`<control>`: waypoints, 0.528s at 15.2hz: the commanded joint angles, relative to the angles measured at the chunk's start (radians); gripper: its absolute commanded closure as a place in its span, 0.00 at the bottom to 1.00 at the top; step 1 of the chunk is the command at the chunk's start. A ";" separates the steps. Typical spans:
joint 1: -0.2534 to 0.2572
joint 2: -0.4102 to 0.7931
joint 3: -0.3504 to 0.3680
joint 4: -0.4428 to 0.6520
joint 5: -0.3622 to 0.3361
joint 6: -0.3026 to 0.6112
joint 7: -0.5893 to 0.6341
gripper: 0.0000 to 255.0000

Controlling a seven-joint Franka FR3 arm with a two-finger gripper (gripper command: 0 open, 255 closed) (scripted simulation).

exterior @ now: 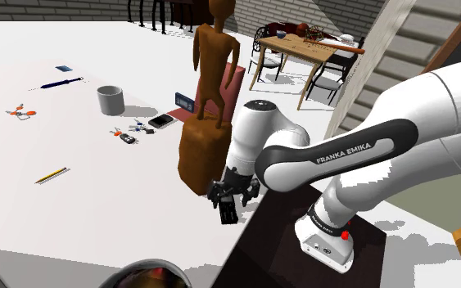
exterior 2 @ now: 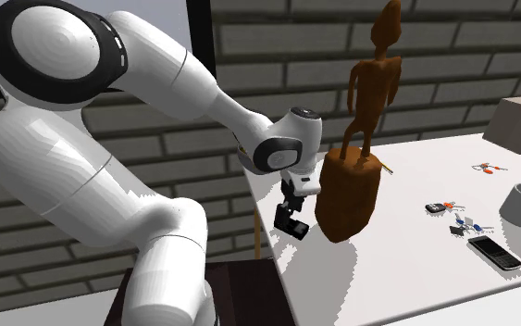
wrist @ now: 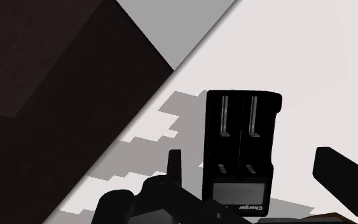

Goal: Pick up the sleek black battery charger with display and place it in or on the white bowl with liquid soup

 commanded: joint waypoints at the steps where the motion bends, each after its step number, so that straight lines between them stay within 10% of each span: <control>1: -0.001 0.003 0.002 -0.001 0.000 0.004 0.000 0.00; 5: -0.001 0.002 0.002 -0.001 0.000 0.004 0.000 0.00; 6: -0.001 0.002 0.002 -0.001 0.000 0.004 0.000 1.00; 8: -0.001 0.002 0.002 -0.001 0.000 0.004 0.000 1.00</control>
